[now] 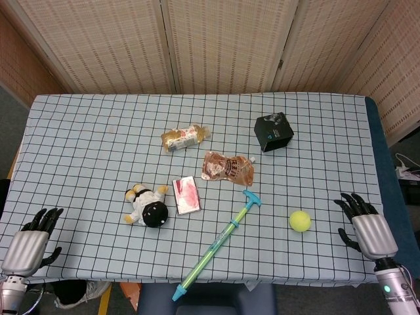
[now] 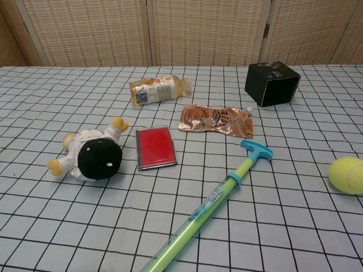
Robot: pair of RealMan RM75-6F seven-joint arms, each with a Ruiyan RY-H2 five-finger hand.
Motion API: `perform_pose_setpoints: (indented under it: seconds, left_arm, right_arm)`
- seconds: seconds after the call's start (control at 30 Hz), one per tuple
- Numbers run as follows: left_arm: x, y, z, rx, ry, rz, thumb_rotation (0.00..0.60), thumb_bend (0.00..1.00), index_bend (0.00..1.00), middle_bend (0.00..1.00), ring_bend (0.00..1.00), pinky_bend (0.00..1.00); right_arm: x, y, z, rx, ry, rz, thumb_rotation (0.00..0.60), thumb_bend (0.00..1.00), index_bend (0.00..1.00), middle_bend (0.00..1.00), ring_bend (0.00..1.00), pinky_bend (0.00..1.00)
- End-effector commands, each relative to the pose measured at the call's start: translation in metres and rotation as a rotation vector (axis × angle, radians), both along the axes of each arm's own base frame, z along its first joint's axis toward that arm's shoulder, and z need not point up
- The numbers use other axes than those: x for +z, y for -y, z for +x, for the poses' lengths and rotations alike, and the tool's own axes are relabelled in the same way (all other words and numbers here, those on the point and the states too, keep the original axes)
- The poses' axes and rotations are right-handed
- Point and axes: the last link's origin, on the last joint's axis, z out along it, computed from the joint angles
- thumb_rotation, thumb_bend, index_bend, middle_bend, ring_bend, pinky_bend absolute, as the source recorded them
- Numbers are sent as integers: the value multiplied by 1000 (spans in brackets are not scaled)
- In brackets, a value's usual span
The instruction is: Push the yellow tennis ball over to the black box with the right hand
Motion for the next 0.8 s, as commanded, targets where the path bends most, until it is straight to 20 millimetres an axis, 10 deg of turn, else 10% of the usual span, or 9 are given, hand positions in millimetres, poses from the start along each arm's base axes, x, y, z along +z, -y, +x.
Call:
perform_pose_setpoints:
  seconds: [0.03, 0.2, 0.33, 0.8]
  left_arm:
    - [0, 0, 0, 1, 2, 1, 600, 301, 65, 80, 38, 289]
    - [-1, 1, 1, 2, 1, -7, 600, 301, 68, 83, 42, 289]
    - [-2, 1, 1, 2, 0, -12, 600, 301, 70, 87, 44, 289]
    - [-6, 1, 0, 21, 2, -55, 600, 301, 85, 103, 50, 289]
  right_arm:
    - [-6, -3, 6, 61, -24, -19, 600, 961, 391, 198, 191, 387]
    - [-16, -11, 16, 130, 20, -33, 600, 1000, 742, 606, 616, 800]
    - [-19, -12, 17, 129, 30, -24, 600, 1000, 806, 756, 801, 933]
    - [-80, -27, 34, 15, 54, 111, 600, 1000, 841, 832, 893, 990]
